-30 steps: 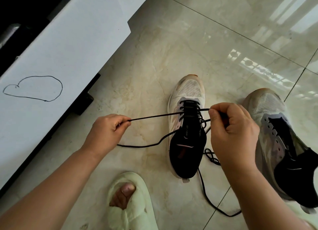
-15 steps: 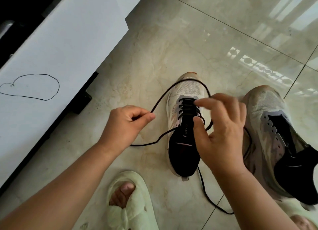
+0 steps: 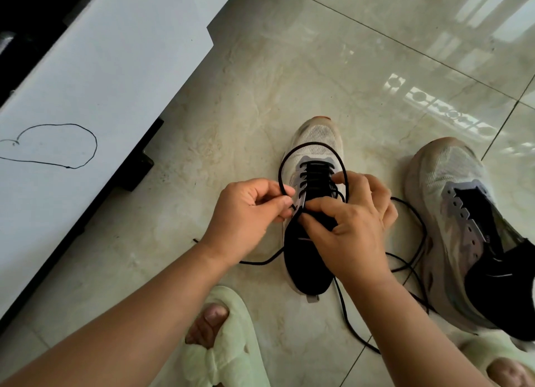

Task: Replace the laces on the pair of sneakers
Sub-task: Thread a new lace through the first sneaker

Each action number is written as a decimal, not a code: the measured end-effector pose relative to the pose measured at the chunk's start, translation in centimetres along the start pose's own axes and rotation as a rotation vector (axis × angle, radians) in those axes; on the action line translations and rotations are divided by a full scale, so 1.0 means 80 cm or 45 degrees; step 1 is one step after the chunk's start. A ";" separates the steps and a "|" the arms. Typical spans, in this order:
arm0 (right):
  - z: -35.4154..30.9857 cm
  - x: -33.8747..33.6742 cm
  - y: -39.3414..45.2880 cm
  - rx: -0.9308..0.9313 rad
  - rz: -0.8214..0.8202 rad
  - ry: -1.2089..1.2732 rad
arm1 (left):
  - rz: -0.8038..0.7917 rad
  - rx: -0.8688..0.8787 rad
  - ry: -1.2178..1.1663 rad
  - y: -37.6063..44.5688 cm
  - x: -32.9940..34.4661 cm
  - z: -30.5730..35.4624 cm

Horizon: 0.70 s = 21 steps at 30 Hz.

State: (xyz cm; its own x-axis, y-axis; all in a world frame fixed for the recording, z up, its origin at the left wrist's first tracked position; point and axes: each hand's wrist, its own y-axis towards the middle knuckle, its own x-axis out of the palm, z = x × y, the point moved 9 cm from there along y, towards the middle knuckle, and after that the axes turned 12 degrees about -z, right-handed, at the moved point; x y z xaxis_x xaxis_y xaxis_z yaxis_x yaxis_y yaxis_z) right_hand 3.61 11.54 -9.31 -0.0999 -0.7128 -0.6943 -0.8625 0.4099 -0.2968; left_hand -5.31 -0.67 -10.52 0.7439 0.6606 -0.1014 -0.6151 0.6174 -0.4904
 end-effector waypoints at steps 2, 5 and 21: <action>0.002 0.003 -0.002 -0.001 0.008 0.046 | 0.041 -0.008 -0.013 0.000 0.001 -0.004; 0.004 0.004 -0.004 0.006 0.038 0.117 | 0.074 -0.026 -0.034 0.003 0.002 -0.007; 0.008 0.006 0.003 -0.012 0.058 0.171 | -0.106 0.011 0.213 0.005 0.018 -0.009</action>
State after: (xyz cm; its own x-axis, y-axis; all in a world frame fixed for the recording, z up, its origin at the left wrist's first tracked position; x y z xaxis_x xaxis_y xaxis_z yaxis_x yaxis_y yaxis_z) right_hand 3.68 11.69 -10.12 -0.2042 -0.7636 -0.6125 -0.8599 0.4389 -0.2605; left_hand -4.31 0.19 -11.45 0.8249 0.5271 -0.2041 -0.5514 0.6711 -0.4955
